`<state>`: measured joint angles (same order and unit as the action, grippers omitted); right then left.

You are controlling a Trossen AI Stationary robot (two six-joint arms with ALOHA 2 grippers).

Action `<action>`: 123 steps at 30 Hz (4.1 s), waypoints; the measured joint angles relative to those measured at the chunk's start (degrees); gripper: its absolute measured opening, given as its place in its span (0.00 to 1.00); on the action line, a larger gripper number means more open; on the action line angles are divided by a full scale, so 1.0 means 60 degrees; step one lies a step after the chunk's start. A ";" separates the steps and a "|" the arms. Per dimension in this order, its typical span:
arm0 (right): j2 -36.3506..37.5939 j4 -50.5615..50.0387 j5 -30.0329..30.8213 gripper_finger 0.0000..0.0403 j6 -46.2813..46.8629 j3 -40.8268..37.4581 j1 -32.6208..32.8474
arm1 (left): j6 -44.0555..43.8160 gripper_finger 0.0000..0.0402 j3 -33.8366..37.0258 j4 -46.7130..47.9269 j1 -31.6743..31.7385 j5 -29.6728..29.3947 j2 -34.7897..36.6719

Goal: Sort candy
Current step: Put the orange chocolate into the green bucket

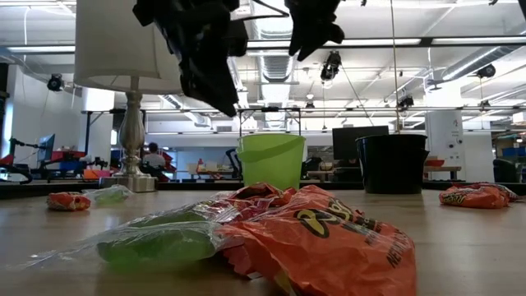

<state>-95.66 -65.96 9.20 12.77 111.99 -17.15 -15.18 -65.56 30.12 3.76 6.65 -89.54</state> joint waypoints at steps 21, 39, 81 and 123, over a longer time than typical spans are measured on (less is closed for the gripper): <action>0.0217 -0.0509 -0.0023 0.40 -0.0814 0.0003 -0.0018 | -0.1085 0.42 0.0000 -0.1347 -0.0809 0.0051 -0.2256; 0.0456 -0.0705 -0.0035 0.40 -0.0778 -0.0001 -0.0004 | -0.1229 0.42 -0.0012 -0.1920 -0.1328 -0.0239 -0.3502; 0.0696 -0.1440 -0.0002 0.38 -0.0862 -0.0001 -0.0018 | -0.2342 0.02 0.0018 -0.1238 -0.1472 -0.1005 -0.1268; 0.0699 -0.3018 -0.0013 0.35 0.1854 -0.1881 0.0069 | -0.0254 0.03 0.0000 -0.3387 0.1845 -0.3191 -0.0239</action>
<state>-91.46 -84.07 9.13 23.89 100.70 -16.73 -16.70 -65.56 9.80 14.83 -12.49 -90.98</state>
